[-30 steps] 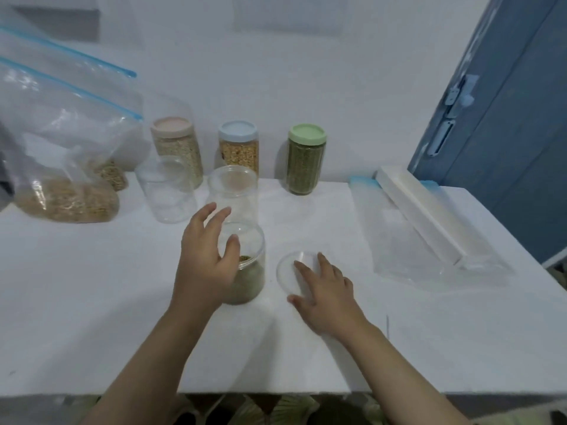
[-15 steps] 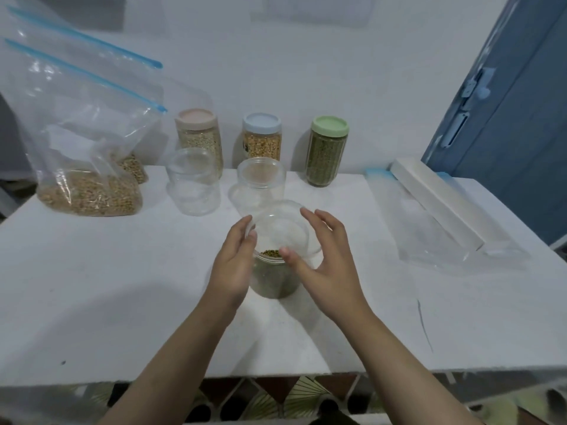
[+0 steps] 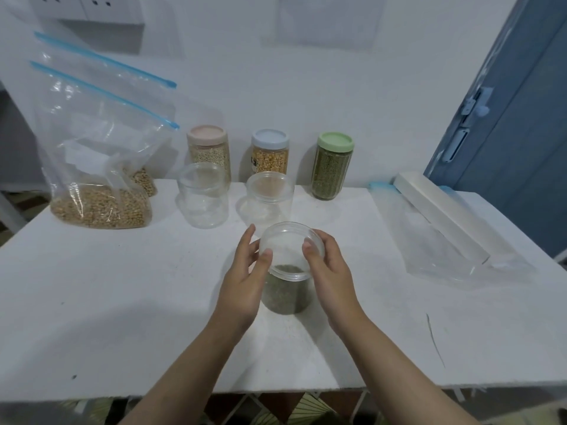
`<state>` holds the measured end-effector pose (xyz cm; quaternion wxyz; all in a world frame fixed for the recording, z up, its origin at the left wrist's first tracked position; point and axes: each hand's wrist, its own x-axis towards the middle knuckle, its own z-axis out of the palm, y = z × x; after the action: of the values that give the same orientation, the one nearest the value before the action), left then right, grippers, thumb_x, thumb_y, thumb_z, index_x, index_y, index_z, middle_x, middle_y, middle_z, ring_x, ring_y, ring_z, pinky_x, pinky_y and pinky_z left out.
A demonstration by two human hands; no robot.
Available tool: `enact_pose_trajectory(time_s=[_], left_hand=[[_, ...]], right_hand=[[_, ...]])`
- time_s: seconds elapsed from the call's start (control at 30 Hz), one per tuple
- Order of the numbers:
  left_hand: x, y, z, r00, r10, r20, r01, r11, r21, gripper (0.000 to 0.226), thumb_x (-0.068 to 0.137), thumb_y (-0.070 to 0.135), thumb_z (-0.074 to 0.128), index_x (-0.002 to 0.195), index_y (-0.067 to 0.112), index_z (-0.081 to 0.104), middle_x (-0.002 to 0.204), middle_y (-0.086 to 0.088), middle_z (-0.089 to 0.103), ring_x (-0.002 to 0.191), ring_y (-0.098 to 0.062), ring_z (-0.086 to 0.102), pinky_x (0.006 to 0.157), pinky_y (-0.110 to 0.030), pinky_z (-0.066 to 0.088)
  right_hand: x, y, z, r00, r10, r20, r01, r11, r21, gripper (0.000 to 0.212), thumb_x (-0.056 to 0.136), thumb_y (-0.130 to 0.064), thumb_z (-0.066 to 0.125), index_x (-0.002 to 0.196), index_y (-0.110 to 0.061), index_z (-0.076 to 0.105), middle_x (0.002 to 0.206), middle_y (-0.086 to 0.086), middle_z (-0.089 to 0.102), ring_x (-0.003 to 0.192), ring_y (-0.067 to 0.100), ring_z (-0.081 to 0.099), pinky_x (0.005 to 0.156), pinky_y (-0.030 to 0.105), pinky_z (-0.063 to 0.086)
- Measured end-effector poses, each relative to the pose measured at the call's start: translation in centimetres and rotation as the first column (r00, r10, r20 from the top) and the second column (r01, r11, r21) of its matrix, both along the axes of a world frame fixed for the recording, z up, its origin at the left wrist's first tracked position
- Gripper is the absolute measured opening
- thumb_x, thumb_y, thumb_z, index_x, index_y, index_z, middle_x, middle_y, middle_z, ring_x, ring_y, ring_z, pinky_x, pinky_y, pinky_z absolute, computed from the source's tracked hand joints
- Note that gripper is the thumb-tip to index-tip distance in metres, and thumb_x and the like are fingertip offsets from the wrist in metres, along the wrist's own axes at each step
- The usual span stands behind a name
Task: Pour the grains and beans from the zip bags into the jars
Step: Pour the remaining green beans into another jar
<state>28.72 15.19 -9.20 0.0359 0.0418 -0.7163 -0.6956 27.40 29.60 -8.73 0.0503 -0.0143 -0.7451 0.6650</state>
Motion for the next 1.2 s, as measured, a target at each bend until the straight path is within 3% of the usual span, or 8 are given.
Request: enact_pose_trajectory(time_s=[0.23, 0.4, 0.53, 0.63, 0.83, 1.0, 1.13, 1.2], left_hand=[[0.1, 0.5, -0.8, 0.999, 0.007, -0.033, -0.006, 1.0, 0.027, 0.04, 0.103, 0.032, 0.046, 0.142, 0.035, 0.045, 0.136, 0.019, 0.053, 0.126, 0.001, 0.049, 0.084, -0.002, 0.043], [0.2, 0.6, -0.9, 0.999, -0.03, -0.036, 0.032, 0.998, 0.061, 0.051, 0.1, 0.04, 0.045, 0.149, 0.036, 0.034, 0.136, 0.023, 0.049, 0.121, 0.005, 0.048, 0.08, 0.001, 0.04], [0.5, 0.6, -2.1, 0.997, -0.016, -0.074, 0.023, 0.995, 0.096, 0.05, 0.089, 0.045, 0.065, 0.13, 0.053, 0.039, 0.131, 0.024, 0.053, 0.124, -0.002, 0.052, 0.097, -0.02, 0.044], [0.4, 0.8, -2.7, 0.996, -0.009, -0.093, 0.015, 0.998, 0.059, 0.043, 0.082, 0.042, 0.061, 0.118, 0.056, 0.042, 0.122, 0.036, 0.052, 0.123, -0.006, 0.053, 0.105, -0.034, 0.044], [0.1, 0.8, -2.4, 0.993, -0.039, -0.111, 0.044, 0.998, 0.048, 0.045, 0.101, 0.042, 0.046, 0.146, 0.036, 0.04, 0.143, 0.023, 0.048, 0.13, 0.007, 0.043, 0.108, -0.018, 0.038], [-0.6, 0.6, -2.1, 0.996, 0.009, -0.086, -0.008, 1.0, 0.007, 0.055, 0.092, 0.06, 0.031, 0.141, 0.039, 0.045, 0.14, 0.017, 0.052, 0.131, 0.002, 0.045, 0.112, -0.025, 0.035], [-1.8, -0.3, -1.4, 1.0, 0.013, 0.005, -0.013, 0.999, 0.042, 0.042, 0.103, 0.051, 0.03, 0.133, 0.036, 0.057, 0.133, 0.015, 0.056, 0.126, -0.005, 0.051, 0.109, -0.033, 0.042], [-1.8, -0.5, -1.0, 1.0, -0.017, 0.015, 0.017, 0.999, 0.049, 0.044, 0.102, 0.052, 0.028, 0.135, 0.036, 0.052, 0.136, 0.013, 0.053, 0.127, -0.01, 0.05, 0.098, -0.023, 0.044]], right_hand=[[-1.1, 0.5, 0.5, 0.998, 0.048, 0.03, -0.048, 0.999, 0.008, 0.019, 0.101, -0.025, 0.053, 0.117, -0.03, 0.062, 0.113, -0.019, 0.066, 0.1, -0.011, 0.058, 0.075, 0.002, 0.042], [-0.7, -0.3, -0.1, 0.993, 0.013, 0.119, 0.003, 0.99, -0.139, 0.021, 0.101, -0.029, 0.052, 0.121, -0.028, 0.054, 0.118, -0.01, 0.062, 0.11, 0.008, 0.058, 0.078, 0.022, 0.042], [-0.9, -0.1, 0.4, 0.989, 0.042, 0.143, -0.023, 0.991, -0.132, 0.021, 0.101, -0.028, 0.049, 0.122, -0.031, 0.055, 0.114, -0.012, 0.062, 0.103, 0.005, 0.058, 0.07, 0.022, 0.04], [-1.7, 0.4, 1.0, 0.98, 0.099, 0.173, -0.076, 0.988, -0.131, 0.023, 0.1, -0.025, 0.05, 0.119, -0.033, 0.062, 0.114, -0.013, 0.064, 0.108, 0.006, 0.059, 0.07, 0.02, 0.042], [-1.9, 0.1, 0.3, 0.972, 0.068, 0.224, -0.019, 0.977, -0.211, 0.019, 0.094, -0.028, 0.055, 0.113, -0.03, 0.052, 0.115, -0.004, 0.06, 0.114, 0.016, 0.055, 0.066, 0.029, 0.037], [-1.3, 0.2, -0.4, 0.981, 0.118, 0.151, -0.059, 0.936, -0.348, 0.037, 0.098, -0.022, 0.045, 0.13, -0.04, 0.053, 0.123, -0.008, 0.059, 0.112, 0.008, 0.054, 0.079, 0.031, 0.044], [-1.0, 0.4, -0.6, 0.986, 0.073, 0.148, 0.004, 0.887, -0.462, 0.013, 0.093, -0.029, 0.055, 0.104, -0.022, 0.055, 0.098, -0.003, 0.06, 0.084, 0.009, 0.057, 0.061, 0.025, 0.039], [-0.9, 0.2, -0.7, 0.985, 0.067, 0.158, 0.009, 0.897, -0.441, 0.013, 0.097, -0.033, 0.053, 0.107, -0.025, 0.052, 0.1, -0.004, 0.061, 0.091, 0.009, 0.058, 0.063, 0.027, 0.038]])
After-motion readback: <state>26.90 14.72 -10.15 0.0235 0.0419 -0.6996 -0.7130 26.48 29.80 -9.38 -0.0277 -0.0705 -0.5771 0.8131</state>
